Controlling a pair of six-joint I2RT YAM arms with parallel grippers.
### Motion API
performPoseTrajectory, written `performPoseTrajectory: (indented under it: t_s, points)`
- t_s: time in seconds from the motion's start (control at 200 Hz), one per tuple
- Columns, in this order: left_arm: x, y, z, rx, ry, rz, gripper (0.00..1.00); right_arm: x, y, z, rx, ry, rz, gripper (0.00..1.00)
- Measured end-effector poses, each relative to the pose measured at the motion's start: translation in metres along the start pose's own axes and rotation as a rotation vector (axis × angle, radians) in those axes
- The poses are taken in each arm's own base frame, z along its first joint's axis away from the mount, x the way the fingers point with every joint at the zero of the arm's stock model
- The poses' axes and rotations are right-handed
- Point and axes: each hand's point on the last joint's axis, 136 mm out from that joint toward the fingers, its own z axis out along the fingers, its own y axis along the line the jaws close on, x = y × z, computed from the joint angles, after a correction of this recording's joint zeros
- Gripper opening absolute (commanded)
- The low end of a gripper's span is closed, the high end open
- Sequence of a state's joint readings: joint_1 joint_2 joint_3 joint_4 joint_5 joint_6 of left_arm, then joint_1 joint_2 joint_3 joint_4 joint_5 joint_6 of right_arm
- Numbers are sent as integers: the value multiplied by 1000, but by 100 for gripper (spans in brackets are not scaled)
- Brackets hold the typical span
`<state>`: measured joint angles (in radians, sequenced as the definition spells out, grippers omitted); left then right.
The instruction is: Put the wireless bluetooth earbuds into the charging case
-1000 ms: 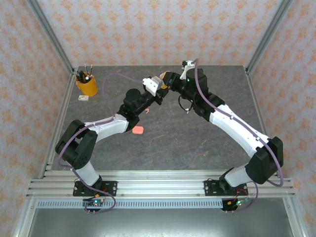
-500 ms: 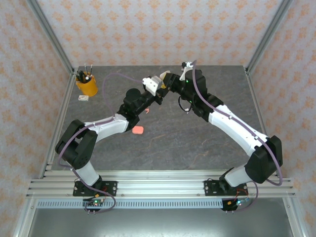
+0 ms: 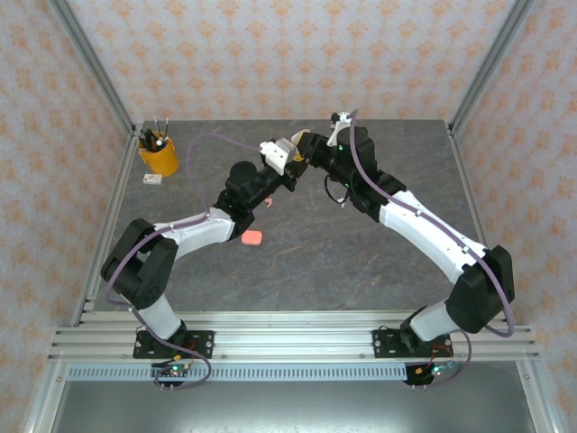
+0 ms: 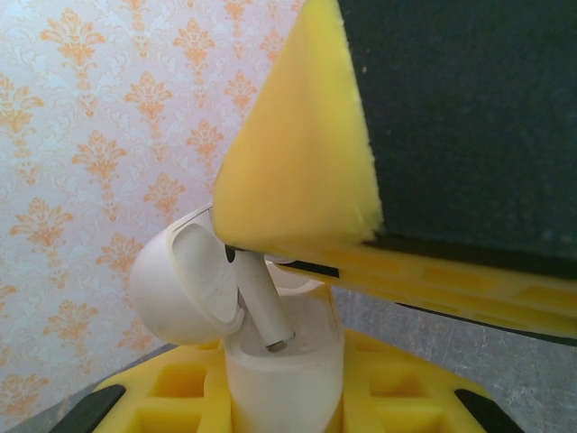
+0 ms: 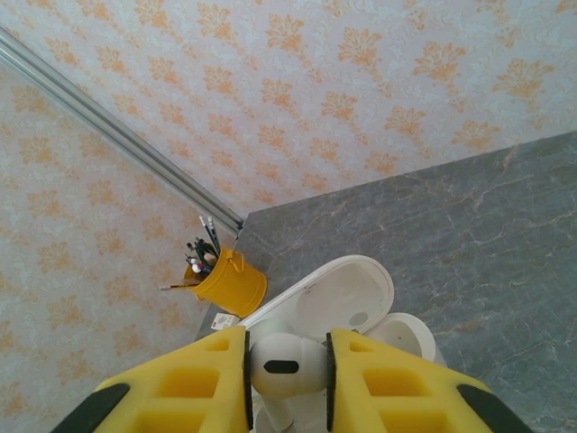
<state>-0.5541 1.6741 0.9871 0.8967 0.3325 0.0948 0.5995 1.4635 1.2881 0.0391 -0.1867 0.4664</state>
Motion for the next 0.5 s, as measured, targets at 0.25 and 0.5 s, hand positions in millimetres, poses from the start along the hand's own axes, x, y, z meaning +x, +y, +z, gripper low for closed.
performPoseTrajectory:
  t_s: [0.25, 0.5]
  points:
    - [2, 0, 0, 0, 8, -1, 0, 3, -2, 1, 1, 2, 0, 24]
    - [11, -1, 0, 2, 43, -6, 0, 11, -9, 2, 7, 10, -8, 24]
